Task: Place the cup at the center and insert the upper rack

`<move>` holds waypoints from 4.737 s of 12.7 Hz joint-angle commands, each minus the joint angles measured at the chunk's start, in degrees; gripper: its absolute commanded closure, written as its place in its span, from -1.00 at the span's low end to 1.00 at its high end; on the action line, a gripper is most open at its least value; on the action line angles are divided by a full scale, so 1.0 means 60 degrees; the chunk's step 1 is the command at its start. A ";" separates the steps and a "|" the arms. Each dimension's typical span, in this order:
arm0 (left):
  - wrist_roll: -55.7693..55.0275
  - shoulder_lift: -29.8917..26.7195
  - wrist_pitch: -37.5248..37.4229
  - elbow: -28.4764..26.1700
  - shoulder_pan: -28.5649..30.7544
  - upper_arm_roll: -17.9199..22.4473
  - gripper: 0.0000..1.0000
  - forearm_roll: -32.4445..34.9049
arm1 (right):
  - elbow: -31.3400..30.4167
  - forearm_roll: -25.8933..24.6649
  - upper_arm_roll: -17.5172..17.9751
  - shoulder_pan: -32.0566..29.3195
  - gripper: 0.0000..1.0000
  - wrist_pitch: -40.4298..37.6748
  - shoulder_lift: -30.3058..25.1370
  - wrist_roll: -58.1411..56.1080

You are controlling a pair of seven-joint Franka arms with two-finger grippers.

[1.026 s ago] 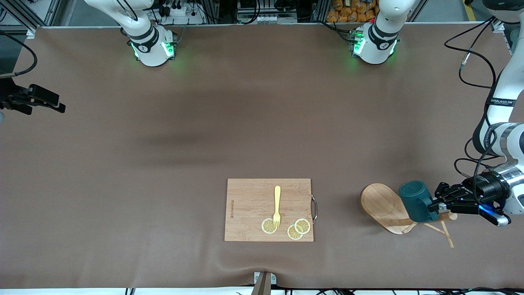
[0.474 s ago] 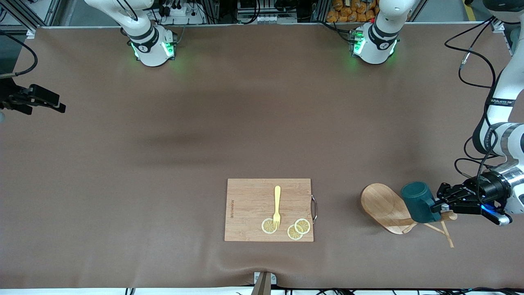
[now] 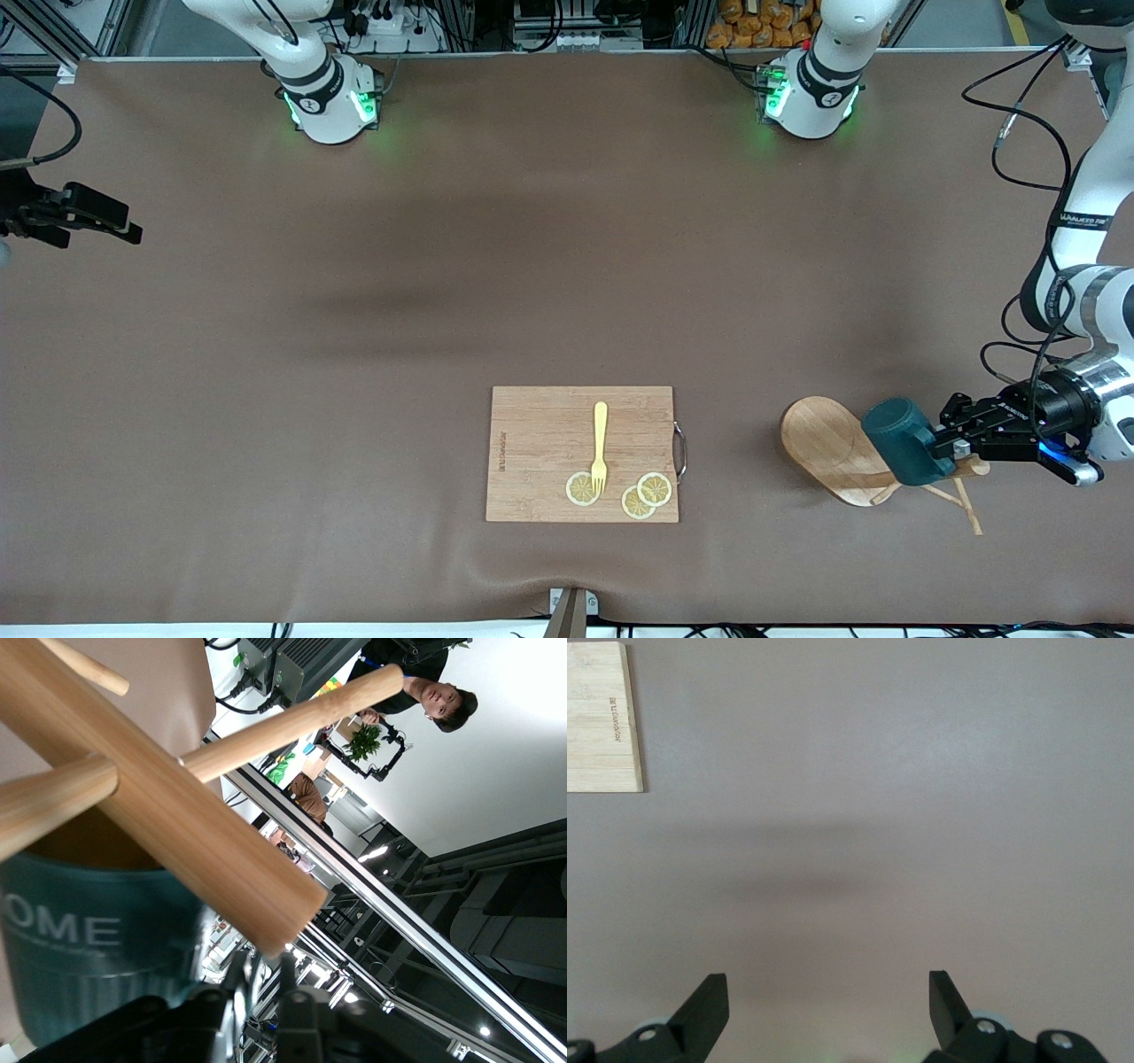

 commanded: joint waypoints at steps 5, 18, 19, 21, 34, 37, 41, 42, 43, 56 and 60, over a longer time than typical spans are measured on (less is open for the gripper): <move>0.0231 0.0024 -0.0335 -0.0009 0.0232 -0.0059 -1.00 -0.0372 | 0.0162 -0.0134 -0.0063 0.0127 -1.00 -0.0098 0.0081 0.0070; 0.0159 -0.0005 -0.0527 0.0459 -0.0191 0.0205 -1.00 -0.0270 | 0.0176 -0.0295 -0.0063 0.0200 -1.00 -0.0098 0.0125 0.0099; 0.0173 0.0009 -0.0527 0.0459 -0.0192 0.0205 -1.00 -0.0270 | 0.0176 -0.0295 -0.0063 0.0200 -1.00 -0.0098 0.0125 0.0099; 0.0188 0.0009 -0.0498 0.0459 -0.0192 0.0219 -1.00 -0.0255 | 0.0176 -0.0295 -0.0063 0.0200 -1.00 -0.0098 0.0125 0.0099; 0.0437 -0.0298 -0.1682 0.0459 0.0554 0.0542 -1.00 0.1779 | 0.0176 -0.0295 -0.0063 0.0200 -1.00 -0.0098 0.0125 0.0099; 0.0378 -0.0795 -0.1976 0.0459 0.0730 0.0527 -1.00 0.2570 | 0.0176 -0.0295 -0.0063 0.0200 -1.00 -0.0098 0.0125 0.0099; 0.0291 -0.1790 -0.2371 0.0459 0.0863 0.0527 -1.00 0.4004 | 0.0176 -0.0295 -0.0063 0.0200 -1.00 -0.0098 0.0125 0.0070; 0.0232 -0.2054 -0.2401 0.0459 0.0863 0.0513 -1.00 0.4399 | 0.0176 -0.0295 -0.0063 0.0200 -1.00 -0.0112 0.0125 0.0070; 0.0246 -0.2404 -0.2445 0.0459 0.0863 0.0498 -1.00 0.4766 | 0.0162 -0.0295 -0.0063 0.0185 -1.00 -0.0113 0.0125 0.0070; 0.0173 -0.5014 -0.2811 0.0562 0.0716 -0.2122 -1.00 1.1592 | 0.0528 -0.0192 -0.0122 -0.0064 -1.00 -0.0728 0.0008 0.0084; 0.0188 -0.5337 -0.3469 0.0562 0.0702 -0.2534 -1.00 1.2576 | 0.0674 -0.0251 -0.0092 -0.0005 -1.00 -0.0728 0.0037 0.0070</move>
